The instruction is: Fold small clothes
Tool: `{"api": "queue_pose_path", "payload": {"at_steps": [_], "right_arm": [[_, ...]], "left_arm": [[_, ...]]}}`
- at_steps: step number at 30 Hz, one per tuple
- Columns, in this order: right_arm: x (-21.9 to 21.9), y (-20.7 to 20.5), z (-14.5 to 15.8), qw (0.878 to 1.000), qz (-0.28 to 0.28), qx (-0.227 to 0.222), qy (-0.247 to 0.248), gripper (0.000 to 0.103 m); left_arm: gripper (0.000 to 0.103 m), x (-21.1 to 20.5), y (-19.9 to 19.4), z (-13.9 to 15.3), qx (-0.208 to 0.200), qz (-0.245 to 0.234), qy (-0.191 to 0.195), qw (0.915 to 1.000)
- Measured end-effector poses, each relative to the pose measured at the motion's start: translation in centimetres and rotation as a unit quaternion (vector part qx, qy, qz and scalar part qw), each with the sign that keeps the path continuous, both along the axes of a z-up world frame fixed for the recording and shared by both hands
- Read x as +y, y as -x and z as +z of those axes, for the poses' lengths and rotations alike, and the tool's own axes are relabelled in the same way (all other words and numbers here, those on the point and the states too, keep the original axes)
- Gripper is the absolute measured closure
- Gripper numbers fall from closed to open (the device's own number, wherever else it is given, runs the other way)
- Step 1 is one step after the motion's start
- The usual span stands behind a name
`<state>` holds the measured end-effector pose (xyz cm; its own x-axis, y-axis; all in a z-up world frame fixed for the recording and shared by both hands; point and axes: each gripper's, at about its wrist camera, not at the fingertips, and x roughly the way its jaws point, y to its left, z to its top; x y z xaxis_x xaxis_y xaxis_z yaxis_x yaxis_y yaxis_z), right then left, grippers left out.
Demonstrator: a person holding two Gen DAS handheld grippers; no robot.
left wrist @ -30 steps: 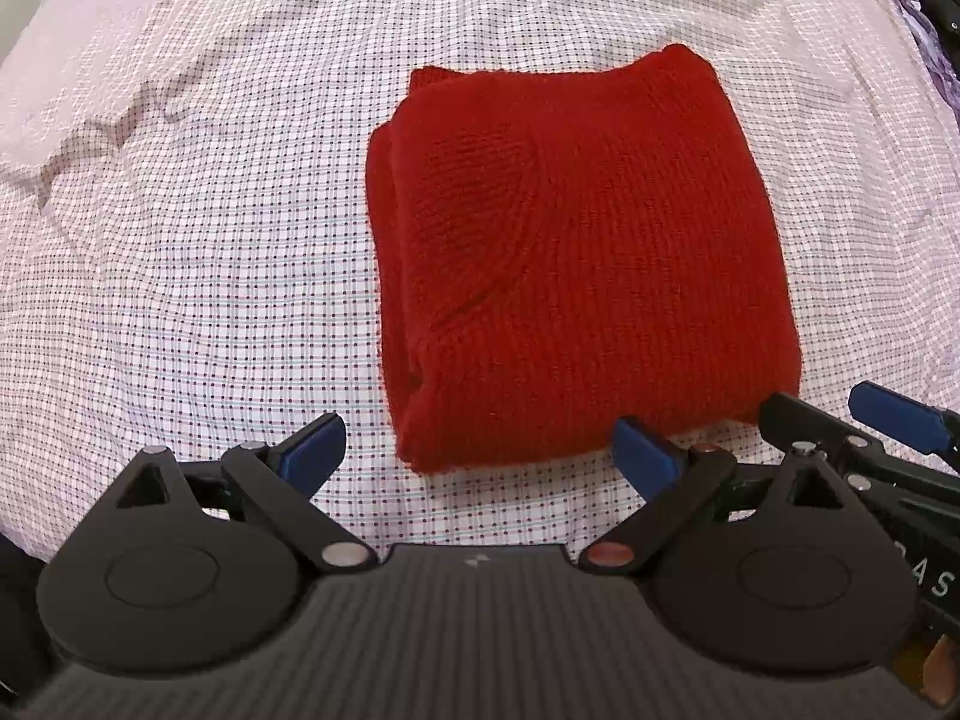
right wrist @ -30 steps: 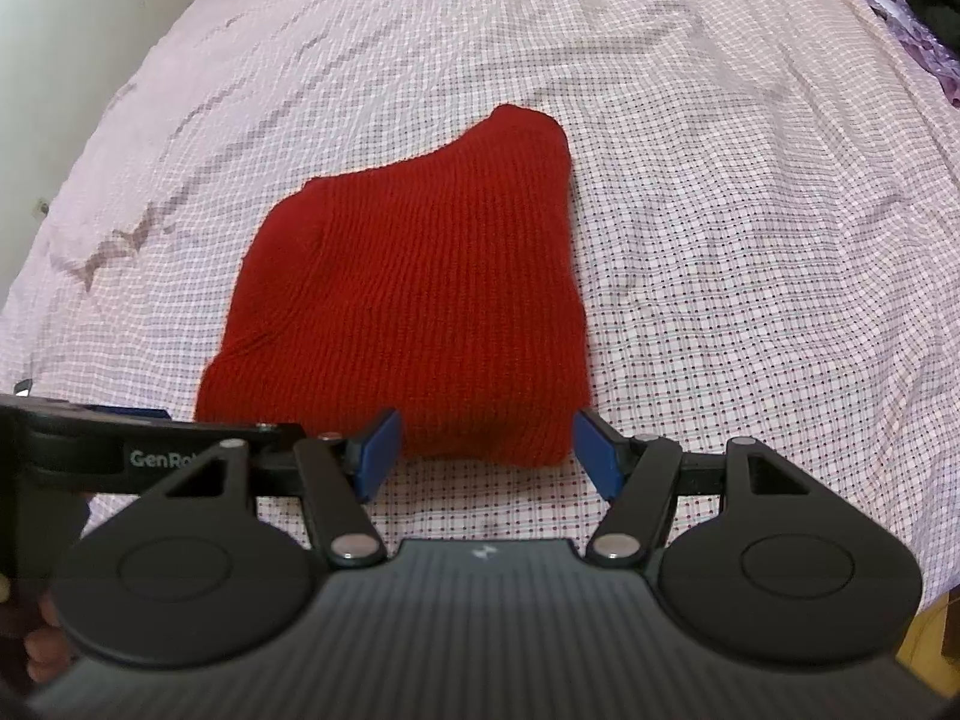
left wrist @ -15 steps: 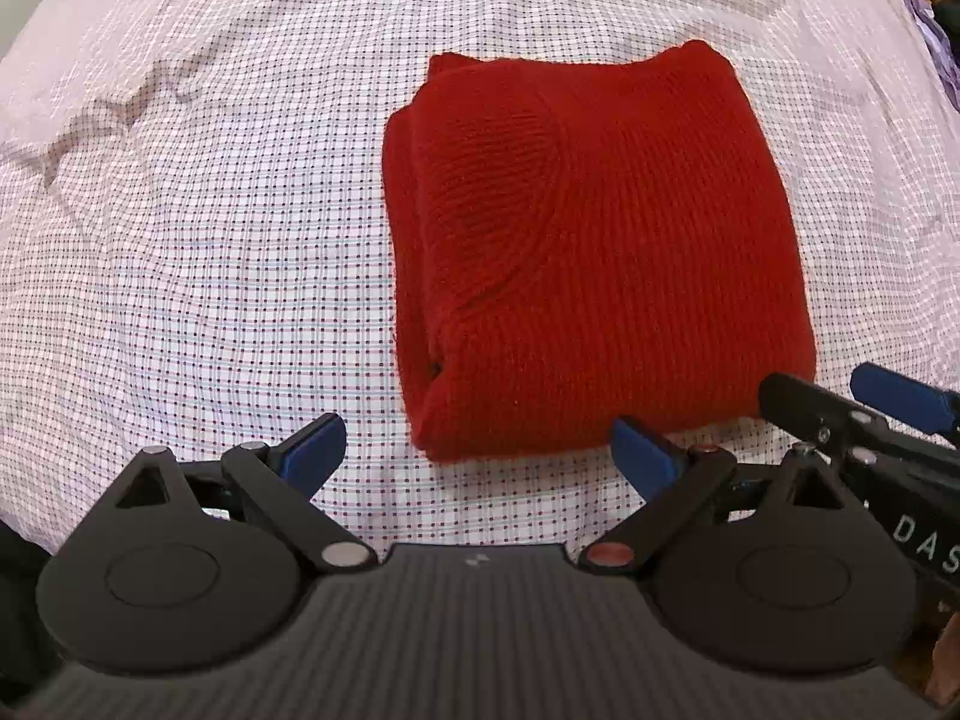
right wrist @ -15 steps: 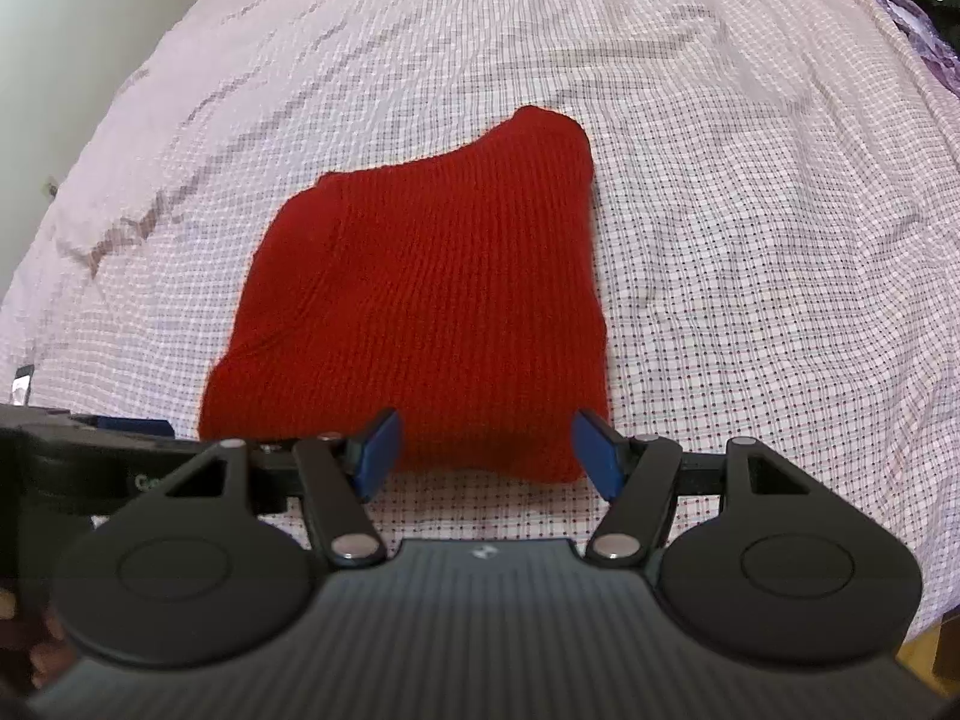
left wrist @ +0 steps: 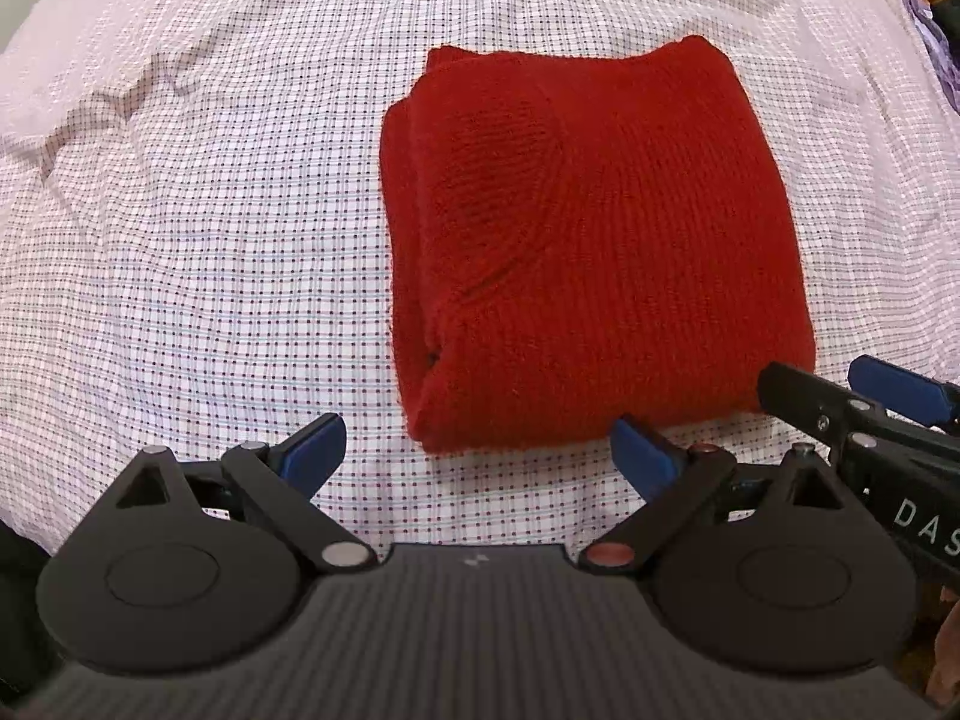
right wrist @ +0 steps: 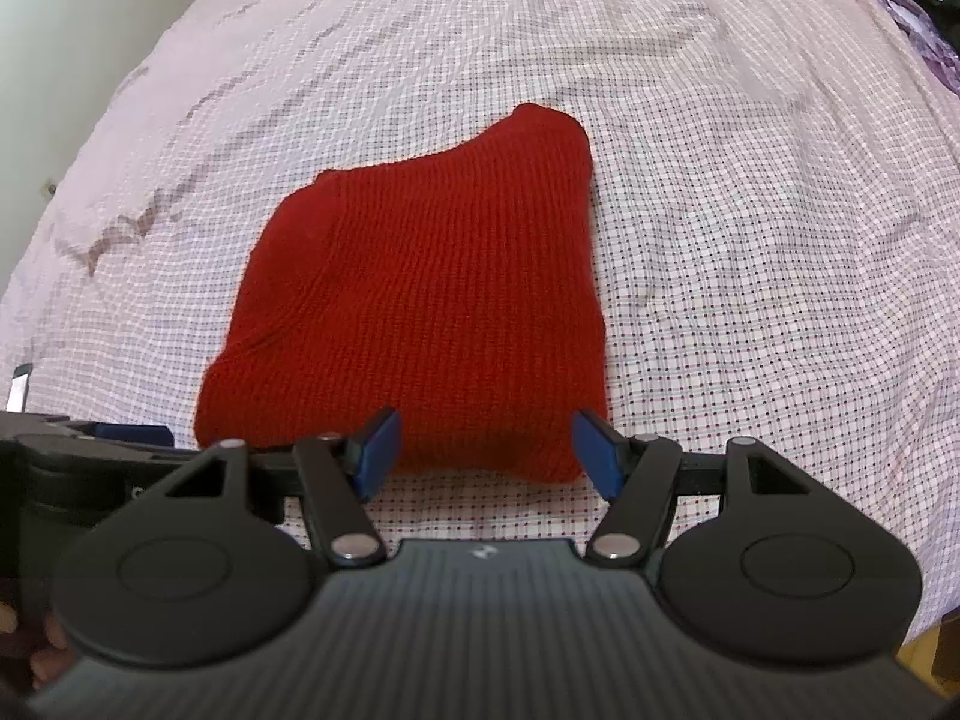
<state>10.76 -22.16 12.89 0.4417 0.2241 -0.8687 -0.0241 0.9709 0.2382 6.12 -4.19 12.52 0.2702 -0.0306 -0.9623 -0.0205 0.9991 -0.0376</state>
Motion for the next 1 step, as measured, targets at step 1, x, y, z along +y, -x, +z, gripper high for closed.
{"api": "queue_pose_path", "payload": {"at_steps": [1], "right_arm": [[-0.02, -0.01, 0.05, 1.000, 0.000, -0.001, 0.001, 0.037]], "left_arm": [[0.006, -0.06, 0.02, 0.00, 0.000, -0.001, 0.001, 1.0000]]}}
